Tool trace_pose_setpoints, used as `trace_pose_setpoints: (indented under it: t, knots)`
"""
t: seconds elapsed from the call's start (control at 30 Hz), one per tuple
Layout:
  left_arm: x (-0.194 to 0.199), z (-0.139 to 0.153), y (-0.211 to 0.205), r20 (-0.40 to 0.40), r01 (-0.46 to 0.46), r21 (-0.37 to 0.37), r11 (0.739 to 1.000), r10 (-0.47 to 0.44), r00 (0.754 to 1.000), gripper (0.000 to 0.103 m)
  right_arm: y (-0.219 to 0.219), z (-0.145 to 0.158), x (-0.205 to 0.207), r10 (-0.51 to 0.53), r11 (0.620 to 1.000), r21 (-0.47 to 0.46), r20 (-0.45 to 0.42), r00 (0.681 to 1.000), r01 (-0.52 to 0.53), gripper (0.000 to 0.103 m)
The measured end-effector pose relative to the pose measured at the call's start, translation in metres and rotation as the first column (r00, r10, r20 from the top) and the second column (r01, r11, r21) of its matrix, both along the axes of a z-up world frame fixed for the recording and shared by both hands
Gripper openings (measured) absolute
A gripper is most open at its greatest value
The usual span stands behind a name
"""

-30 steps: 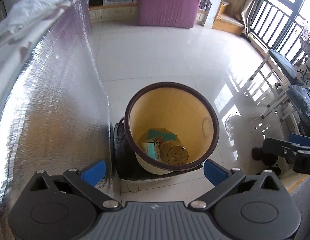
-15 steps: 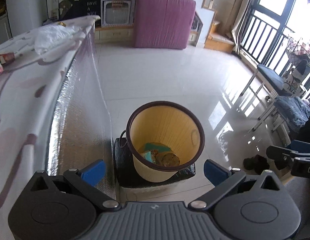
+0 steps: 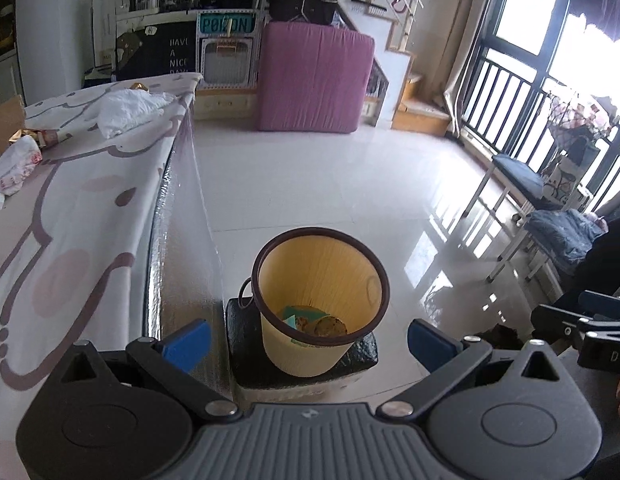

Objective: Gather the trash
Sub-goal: 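Withdraw both tools from the wastebasket back toward the table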

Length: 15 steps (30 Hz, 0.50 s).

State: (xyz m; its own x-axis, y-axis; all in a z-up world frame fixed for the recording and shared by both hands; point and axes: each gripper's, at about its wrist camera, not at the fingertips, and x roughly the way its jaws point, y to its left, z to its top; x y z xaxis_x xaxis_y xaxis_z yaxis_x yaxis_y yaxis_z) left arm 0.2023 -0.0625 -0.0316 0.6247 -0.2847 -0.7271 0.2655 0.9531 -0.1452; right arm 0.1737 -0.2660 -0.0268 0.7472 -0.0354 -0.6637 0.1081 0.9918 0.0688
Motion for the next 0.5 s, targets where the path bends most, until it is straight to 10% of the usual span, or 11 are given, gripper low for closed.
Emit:
trace_pose_setpoints:
  t: [0.5]
  knots:
    - [-0.042, 0.016, 0.055, 0.137, -0.074, -0.085, 0.994, 0.085, 0.987, 0.103, 0.044, 0.011, -0.034, 0.018, 1.000, -0.012, 0.157, 0.987, -0.016, 0.103]
